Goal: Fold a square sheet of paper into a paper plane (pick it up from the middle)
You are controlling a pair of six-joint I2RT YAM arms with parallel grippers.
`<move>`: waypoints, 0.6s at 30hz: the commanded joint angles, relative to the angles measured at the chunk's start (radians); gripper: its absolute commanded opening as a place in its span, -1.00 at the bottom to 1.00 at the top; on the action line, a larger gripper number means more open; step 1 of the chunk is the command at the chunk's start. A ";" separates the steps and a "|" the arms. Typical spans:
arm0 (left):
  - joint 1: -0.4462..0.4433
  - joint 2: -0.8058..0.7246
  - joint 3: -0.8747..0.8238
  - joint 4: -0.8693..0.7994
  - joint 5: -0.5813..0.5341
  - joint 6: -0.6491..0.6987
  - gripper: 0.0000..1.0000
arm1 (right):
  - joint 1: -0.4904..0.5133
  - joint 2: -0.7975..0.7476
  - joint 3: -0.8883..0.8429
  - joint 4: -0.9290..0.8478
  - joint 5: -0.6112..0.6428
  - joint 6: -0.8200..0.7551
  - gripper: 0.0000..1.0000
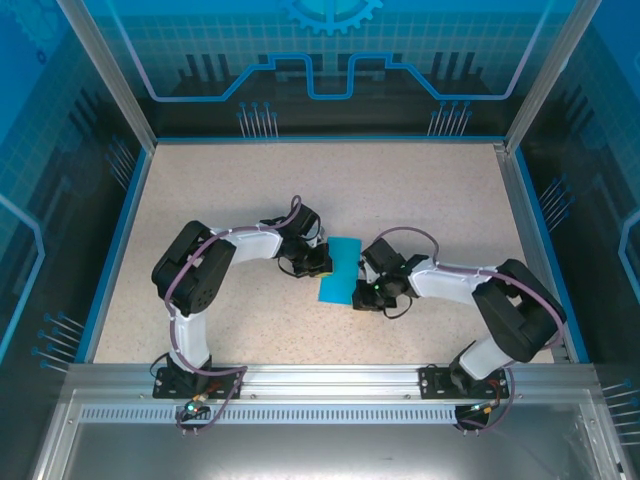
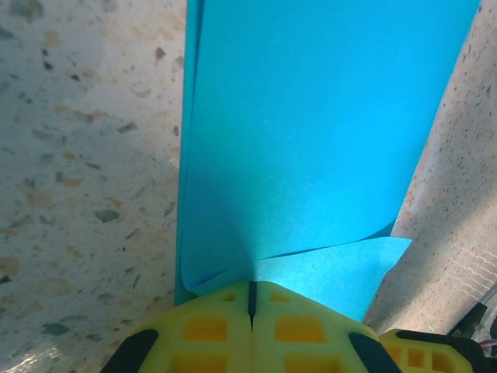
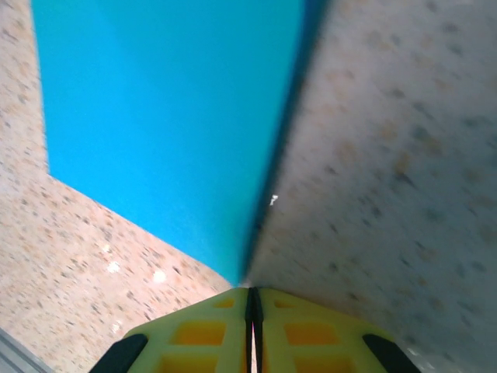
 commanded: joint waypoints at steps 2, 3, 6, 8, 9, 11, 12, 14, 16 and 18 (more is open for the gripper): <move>0.002 0.050 -0.001 -0.061 -0.060 -0.012 -0.89 | -0.007 -0.061 0.032 -0.054 0.029 -0.037 -0.76; 0.002 0.049 0.001 -0.062 -0.063 -0.010 -0.89 | -0.008 -0.056 0.049 -0.036 0.025 -0.037 -0.76; 0.003 0.047 0.003 -0.067 -0.065 -0.011 -0.89 | -0.008 0.005 0.098 0.005 0.011 -0.032 -0.77; 0.002 0.047 0.005 -0.067 -0.064 -0.012 -0.89 | -0.008 0.044 0.115 0.041 0.004 -0.024 -0.77; 0.002 0.047 0.004 -0.067 -0.063 -0.013 -0.89 | -0.008 0.062 0.120 0.054 0.005 -0.022 -0.77; 0.003 0.045 0.005 -0.068 -0.062 -0.013 -0.90 | -0.009 0.099 0.136 0.057 0.004 -0.020 -0.78; 0.002 0.045 0.007 -0.070 -0.062 -0.012 -0.90 | -0.009 0.113 0.139 0.053 0.006 -0.020 -0.78; 0.002 0.043 0.013 -0.074 -0.061 -0.008 -0.90 | -0.009 0.130 0.137 0.043 0.010 -0.022 -0.78; 0.003 0.043 0.018 -0.072 -0.058 -0.009 -0.90 | -0.009 0.131 0.125 0.025 0.022 -0.026 -0.78; 0.001 0.046 0.024 -0.063 -0.049 -0.011 -0.90 | -0.010 0.131 0.112 0.011 0.033 -0.029 -0.79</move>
